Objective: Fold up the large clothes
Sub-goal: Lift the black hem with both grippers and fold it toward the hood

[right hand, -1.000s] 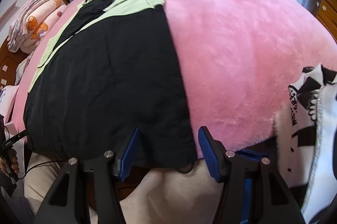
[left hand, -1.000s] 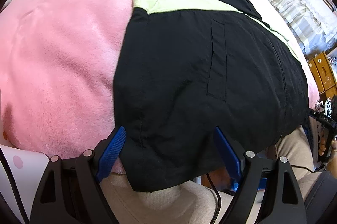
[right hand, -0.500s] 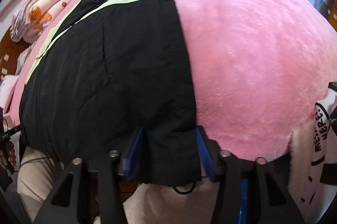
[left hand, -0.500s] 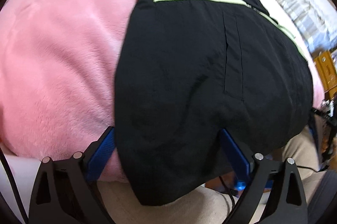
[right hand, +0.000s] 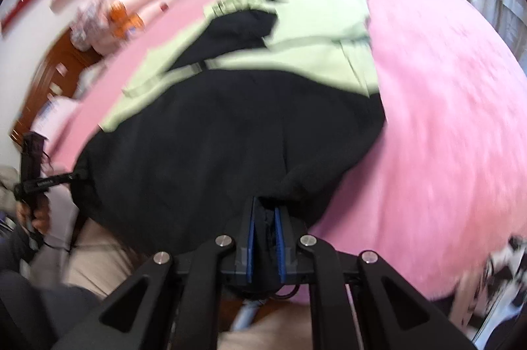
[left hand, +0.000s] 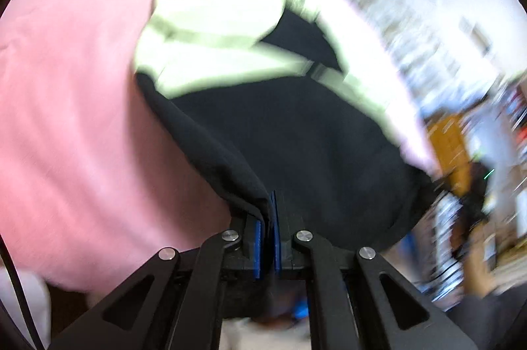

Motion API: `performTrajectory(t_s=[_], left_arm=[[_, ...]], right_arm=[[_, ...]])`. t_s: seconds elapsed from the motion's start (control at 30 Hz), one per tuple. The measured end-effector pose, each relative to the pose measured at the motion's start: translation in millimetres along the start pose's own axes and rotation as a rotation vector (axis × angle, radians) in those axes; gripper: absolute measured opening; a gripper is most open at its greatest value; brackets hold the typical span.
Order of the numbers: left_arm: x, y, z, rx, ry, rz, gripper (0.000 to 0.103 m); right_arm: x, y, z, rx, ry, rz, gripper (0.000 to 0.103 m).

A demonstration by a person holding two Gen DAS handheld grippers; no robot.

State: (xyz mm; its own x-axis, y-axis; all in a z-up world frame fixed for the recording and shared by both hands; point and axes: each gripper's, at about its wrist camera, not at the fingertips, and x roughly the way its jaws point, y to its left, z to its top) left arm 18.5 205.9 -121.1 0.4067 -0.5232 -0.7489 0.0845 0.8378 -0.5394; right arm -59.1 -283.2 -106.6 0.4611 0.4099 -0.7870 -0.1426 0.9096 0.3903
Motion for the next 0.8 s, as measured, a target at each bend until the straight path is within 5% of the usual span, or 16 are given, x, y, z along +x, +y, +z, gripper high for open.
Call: performTrajectory(t_s=[0.17, 0.3, 0.37, 0.43, 0.5, 0.53, 0.6, 0.8], left_arm=[[-25, 6, 84, -0.165, -0.234, -0.100, 0.003], [-15, 26, 154, -0.257, -0.311, 0.007, 0.005], [3, 46, 186, -0.322, -0.298, 0.045, 0.009], [19, 63, 200, -0.373, -0.273, 0.084, 0.044], [25, 92, 210, -0.432, -0.272, 0.135, 0.072], [32, 100, 211, -0.452, -0.269, 0.142, 0.078], [50, 107, 217, -0.469, -0.256, 0.143, 0.078], [92, 100, 225, -0.289, -0.145, 0.265, 0.078]], right_arm=[[-18, -18, 82, 0.161, -0.156, 0.111, 0.009], [-11, -47, 147, 0.276, -0.231, 0.108, 0.009], [7, -68, 180, 0.355, -0.239, 0.105, 0.010], [24, -85, 200, 0.411, -0.227, 0.085, 0.013], [45, -101, 215, 0.470, -0.196, 0.067, 0.031], [54, -108, 219, 0.486, -0.187, 0.054, 0.038], [66, -113, 222, 0.482, -0.188, 0.013, 0.054], [95, -114, 229, 0.307, -0.136, -0.102, 0.054]])
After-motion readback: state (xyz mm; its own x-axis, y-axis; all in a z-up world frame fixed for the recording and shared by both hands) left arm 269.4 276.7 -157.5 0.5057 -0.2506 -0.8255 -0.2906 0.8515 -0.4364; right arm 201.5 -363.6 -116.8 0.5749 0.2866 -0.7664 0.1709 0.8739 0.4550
